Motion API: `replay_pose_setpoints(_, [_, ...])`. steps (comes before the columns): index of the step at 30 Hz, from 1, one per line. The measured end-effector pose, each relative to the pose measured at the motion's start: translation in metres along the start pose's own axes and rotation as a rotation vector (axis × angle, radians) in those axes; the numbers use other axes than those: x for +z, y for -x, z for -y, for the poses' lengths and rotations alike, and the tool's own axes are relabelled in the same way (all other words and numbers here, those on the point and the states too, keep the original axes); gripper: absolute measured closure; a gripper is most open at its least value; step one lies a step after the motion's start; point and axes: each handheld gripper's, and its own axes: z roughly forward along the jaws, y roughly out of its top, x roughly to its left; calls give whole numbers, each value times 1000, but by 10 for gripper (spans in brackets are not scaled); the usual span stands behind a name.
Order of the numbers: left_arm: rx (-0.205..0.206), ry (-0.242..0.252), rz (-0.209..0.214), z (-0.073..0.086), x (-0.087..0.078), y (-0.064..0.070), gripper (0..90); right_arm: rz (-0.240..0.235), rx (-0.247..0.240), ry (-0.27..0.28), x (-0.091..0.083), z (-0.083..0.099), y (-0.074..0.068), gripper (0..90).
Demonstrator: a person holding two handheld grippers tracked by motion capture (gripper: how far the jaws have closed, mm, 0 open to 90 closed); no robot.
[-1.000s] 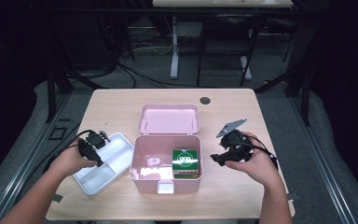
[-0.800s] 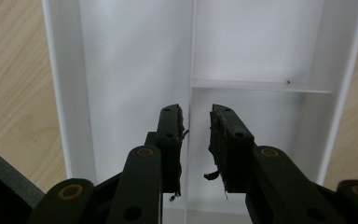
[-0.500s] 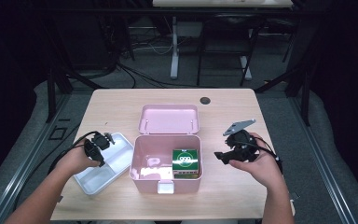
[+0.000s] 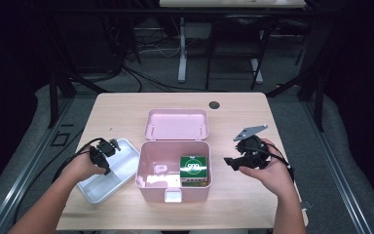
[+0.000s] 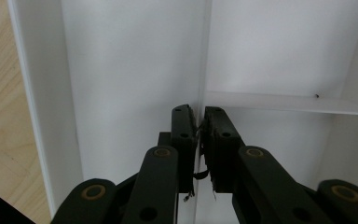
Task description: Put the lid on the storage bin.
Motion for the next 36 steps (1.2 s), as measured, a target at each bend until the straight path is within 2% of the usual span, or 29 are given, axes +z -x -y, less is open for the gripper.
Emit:
replay_pose_setpoints(3, [2,0,9,-2,2,0,831,-2,3,-15,1,-1,0,411])
replay_pose_setpoints(8, [2,-8,8,-2,6,1,869,-4,10,0,4,0,0,418])
replay_pose_setpoints(14, [-2,-9,35,-1,6,-1,886,9,8,2,4,-1,0,425])
replay_pose_setpoints(18, [-2,-18,25,1,4,-1,887,7,7,5,3,-1,0,426])
replay_pose_setpoints(24, [-10,-3,29,5,-10,-2,888,11,9,3,4,-1,0,425])
replay_pose_setpoints(36, [0,33,20,13,-50,-5,888,15,14,8,3,0,1,425])
